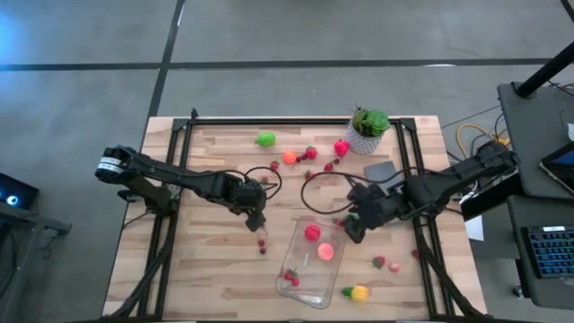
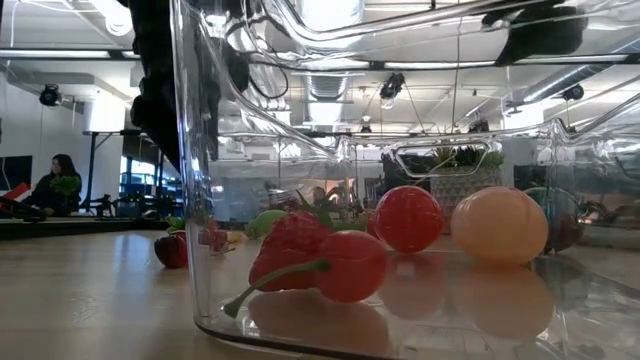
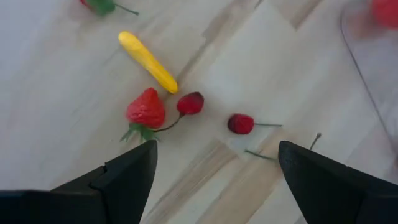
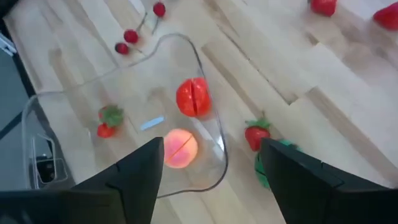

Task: Pick and placing Produce into tupperware
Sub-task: Put the red strawberry into the transparent basket, then put the red cherry into the transparent basket

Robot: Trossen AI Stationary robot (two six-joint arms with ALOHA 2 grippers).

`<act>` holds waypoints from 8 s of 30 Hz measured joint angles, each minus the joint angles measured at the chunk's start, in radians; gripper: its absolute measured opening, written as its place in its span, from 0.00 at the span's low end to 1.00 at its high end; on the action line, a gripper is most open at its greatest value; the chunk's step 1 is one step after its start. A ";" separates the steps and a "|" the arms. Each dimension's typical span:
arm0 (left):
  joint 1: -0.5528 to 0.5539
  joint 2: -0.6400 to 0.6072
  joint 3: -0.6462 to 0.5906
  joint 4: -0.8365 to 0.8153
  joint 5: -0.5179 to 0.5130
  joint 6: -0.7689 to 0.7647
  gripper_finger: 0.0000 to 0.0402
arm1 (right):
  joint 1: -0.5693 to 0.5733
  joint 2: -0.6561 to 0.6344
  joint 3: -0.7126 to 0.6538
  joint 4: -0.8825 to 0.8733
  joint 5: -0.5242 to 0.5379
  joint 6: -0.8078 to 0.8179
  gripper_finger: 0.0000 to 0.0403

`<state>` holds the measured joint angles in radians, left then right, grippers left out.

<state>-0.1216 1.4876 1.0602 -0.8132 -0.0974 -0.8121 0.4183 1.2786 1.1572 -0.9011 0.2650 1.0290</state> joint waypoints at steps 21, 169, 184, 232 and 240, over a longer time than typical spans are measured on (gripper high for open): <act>0.208 0.146 -0.040 -0.040 0.087 0.355 0.80 | -0.013 -0.017 -0.004 -0.043 0.053 0.027 0.64; -0.020 0.231 0.107 0.899 0.614 0.001 0.74 | 0.416 0.282 -0.350 -0.190 -0.693 0.032 0.57; -0.010 0.231 0.107 0.874 0.627 -0.020 0.74 | 0.393 0.297 -0.355 -0.179 -0.683 -0.253 0.57; 0.028 0.230 0.104 0.646 0.328 -0.046 0.74 | 0.487 0.273 -0.346 -0.169 -0.719 -0.211 0.57; 0.028 0.231 0.104 0.646 0.331 -0.037 0.74 | 0.502 0.239 -0.250 -0.162 -0.567 -0.071 0.57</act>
<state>-0.0933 1.7184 1.1641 -0.1673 0.2340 -0.8494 0.9207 1.5178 0.9077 -1.0627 -0.3016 0.9584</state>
